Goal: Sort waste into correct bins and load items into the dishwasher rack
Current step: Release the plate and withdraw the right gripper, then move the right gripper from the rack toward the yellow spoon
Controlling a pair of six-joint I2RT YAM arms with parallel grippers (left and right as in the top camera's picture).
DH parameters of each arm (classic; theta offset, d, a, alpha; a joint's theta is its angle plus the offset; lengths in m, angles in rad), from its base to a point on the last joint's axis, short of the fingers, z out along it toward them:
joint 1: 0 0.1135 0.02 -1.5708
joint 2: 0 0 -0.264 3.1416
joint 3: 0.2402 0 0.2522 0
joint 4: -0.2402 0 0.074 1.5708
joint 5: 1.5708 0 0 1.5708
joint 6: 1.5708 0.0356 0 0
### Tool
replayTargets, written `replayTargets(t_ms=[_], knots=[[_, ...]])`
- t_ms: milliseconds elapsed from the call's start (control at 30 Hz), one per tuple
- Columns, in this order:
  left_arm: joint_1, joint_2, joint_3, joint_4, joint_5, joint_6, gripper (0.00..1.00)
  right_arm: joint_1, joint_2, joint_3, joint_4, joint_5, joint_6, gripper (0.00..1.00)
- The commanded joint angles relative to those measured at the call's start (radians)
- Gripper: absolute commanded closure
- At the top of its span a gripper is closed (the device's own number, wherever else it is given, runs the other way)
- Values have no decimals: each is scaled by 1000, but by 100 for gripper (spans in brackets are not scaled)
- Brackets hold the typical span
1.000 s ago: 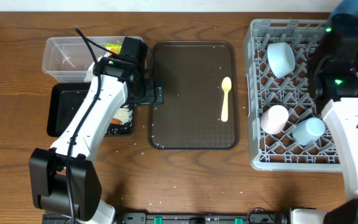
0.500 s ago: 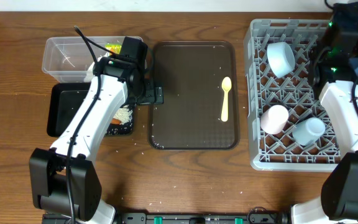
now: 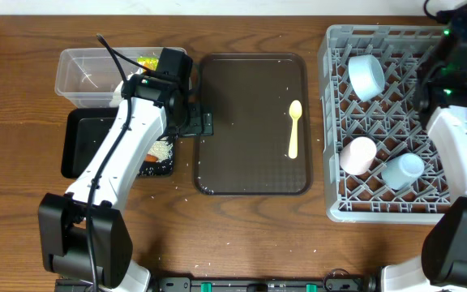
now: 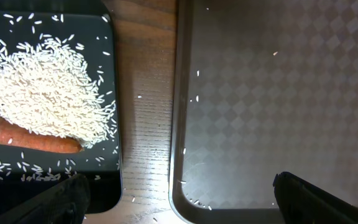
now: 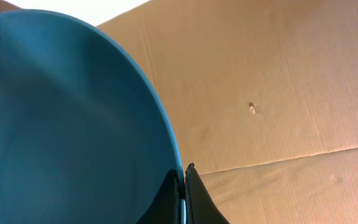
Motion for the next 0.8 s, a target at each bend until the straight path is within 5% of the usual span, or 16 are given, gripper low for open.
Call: replayTargets(t_ms=[0,767], knots=[[4,-20,23,-3,-13,1,3,-39,1,13,-19,-75,-30,99],[4,-20,23,-3,-13,1,3,2,104,13,18,-140,-84,99]])
